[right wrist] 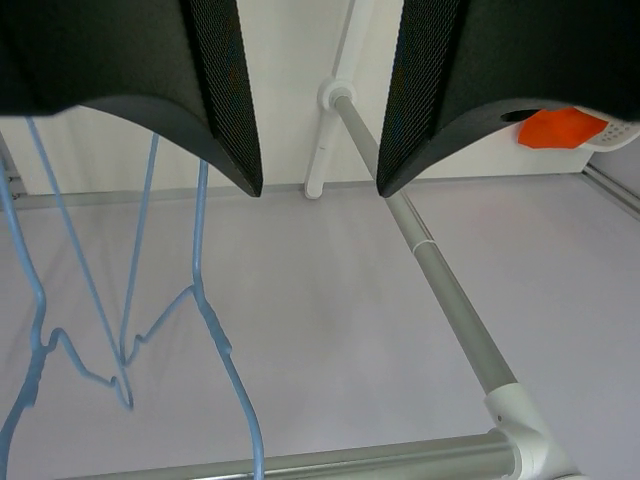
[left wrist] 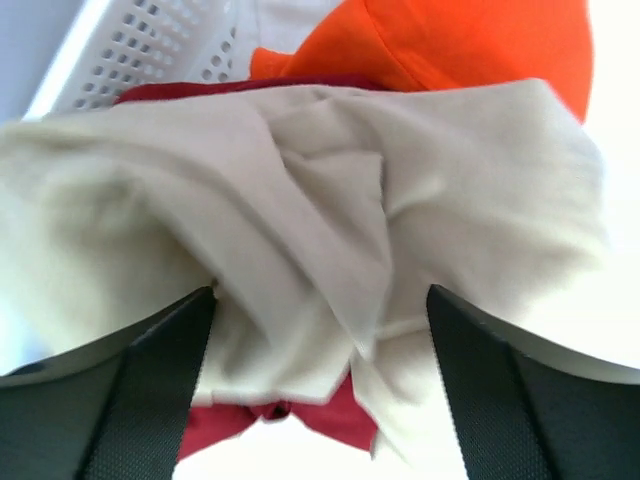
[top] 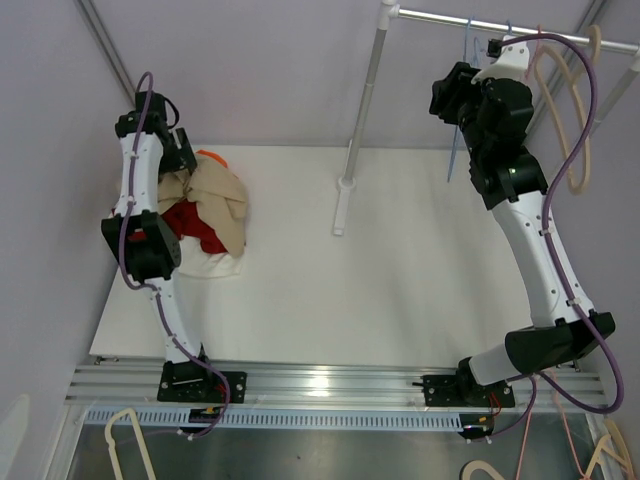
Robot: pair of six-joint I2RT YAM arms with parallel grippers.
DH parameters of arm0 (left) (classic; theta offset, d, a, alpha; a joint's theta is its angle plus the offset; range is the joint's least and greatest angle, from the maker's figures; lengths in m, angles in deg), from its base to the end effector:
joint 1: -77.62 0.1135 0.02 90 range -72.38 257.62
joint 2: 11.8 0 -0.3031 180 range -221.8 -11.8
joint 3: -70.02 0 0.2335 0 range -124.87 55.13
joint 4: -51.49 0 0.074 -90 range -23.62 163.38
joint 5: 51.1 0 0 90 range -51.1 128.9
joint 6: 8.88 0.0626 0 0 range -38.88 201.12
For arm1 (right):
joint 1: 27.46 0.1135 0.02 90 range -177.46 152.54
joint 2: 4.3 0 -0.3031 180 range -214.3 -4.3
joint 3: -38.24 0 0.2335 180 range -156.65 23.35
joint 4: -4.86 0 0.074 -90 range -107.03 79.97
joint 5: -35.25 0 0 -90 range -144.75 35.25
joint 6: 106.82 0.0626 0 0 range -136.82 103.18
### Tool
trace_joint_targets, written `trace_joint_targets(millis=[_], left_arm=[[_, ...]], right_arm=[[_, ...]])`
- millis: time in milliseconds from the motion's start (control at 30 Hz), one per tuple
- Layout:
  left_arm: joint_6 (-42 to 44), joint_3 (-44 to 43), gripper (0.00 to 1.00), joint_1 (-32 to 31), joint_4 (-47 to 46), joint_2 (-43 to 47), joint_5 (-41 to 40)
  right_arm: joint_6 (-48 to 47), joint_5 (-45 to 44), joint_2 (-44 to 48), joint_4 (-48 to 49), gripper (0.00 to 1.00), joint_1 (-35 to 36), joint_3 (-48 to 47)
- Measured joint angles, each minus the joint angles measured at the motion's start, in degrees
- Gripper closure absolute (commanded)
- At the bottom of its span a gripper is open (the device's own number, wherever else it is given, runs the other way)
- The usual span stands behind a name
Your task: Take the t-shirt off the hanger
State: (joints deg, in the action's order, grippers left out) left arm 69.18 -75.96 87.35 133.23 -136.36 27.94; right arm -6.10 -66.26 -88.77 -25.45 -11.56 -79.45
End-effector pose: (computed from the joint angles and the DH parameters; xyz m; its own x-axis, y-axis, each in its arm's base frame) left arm 0.4675 0.0922 0.3307 -0.7843 -0.3406 -0.5186 -0.4303 0.9008 0.0592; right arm 0.3124 0.0760 0.5500 0.0337 0.1991 -0.9794 -0.0845 0.9770 0.1957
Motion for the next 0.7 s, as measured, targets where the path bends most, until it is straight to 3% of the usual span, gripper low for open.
trace_joint_targets(millis=[133, 267, 500, 667, 700], left_arm=[[-0.02, -2.19, 0.16, 0.00, 0.59, 2.54, -0.24], [0.13, -4.22, 0.00, 0.00, 0.68, 5.22, -0.48], [-0.04, -5.35, 0.01, 0.00, 0.09, 11.47, -0.94], [-0.13, -5.53, 0.00, -0.17, -0.24, 18.62, -0.83], [-0.15, -5.40, 0.01, -0.42, -0.31, 20.31, -0.72]], right_arm=[[0.00, 0.22, 0.24, -0.35, 0.46, 0.00, -0.59], [0.00, 0.48, 0.26, -0.74, 0.45, 0.00, -0.96], [-0.02, 1.22, 0.26, -1.44, 0.44, 0.00, -1.66], [0.02, 2.08, 0.26, -2.56, 0.38, 0.00, -2.84], [0.09, 2.45, 0.26, -3.02, 0.32, 0.02, -3.10]])
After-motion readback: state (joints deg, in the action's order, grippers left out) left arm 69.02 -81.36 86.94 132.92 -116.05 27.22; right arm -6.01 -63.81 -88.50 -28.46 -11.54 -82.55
